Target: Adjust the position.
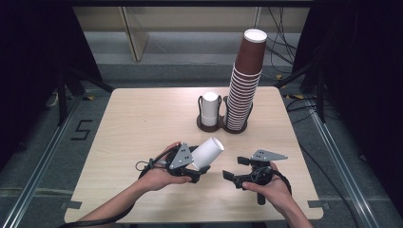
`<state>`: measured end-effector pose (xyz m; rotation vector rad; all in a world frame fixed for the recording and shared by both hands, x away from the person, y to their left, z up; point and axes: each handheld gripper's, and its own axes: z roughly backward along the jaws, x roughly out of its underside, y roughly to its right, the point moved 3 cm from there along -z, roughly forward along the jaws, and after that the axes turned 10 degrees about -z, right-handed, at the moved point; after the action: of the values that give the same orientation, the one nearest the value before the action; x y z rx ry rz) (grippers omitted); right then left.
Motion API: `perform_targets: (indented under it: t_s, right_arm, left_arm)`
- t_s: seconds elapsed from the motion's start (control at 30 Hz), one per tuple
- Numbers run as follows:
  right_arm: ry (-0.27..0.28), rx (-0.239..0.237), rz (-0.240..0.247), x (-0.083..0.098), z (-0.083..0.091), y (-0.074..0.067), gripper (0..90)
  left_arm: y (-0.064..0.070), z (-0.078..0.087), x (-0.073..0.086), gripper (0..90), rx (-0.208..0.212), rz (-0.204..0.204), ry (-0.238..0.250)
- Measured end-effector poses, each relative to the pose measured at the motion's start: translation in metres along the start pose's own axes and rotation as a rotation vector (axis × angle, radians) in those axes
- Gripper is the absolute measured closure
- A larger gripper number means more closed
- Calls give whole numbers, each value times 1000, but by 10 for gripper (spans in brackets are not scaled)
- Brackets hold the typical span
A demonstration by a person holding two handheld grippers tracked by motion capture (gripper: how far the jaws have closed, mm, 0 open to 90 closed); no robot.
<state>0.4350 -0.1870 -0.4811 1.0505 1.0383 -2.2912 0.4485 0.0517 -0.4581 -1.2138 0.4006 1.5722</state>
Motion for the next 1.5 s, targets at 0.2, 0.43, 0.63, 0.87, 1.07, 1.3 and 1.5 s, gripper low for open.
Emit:
perform_targets:
  t_s: [0.2, 0.43, 0.63, 0.87, 1.07, 1.3, 1.5]
  right_arm:
    - [-85, 24, 120, -1, -2, 6, 113]
    - [-255, 11, 299, -2, -7, 4, 124]
    - [-371, -12, 460, -7, -10, 2, 148]
    - [-457, -25, 571, -9, -14, -5, 147]
    - [-498, -53, 604, -10, -17, -13, 147]
    - [-542, -75, 673, -12, -25, -25, 148]
    - [-539, -102, 717, -15, -33, -37, 148]
  left_arm:
    - [-1, 6, 2, 251, 19, -29, -27]
    - [-2, 13, 3, 255, 52, -80, -82]
    - [1, 18, 3, 256, 108, -169, -152]
    - [5, 18, 3, 257, 152, -249, -217]
    - [11, 17, 2, 258, 196, -321, -287]
    - [22, 11, 5, 258, 270, -414, -366]
    - [27, 6, 4, 259, 299, -452, -391]
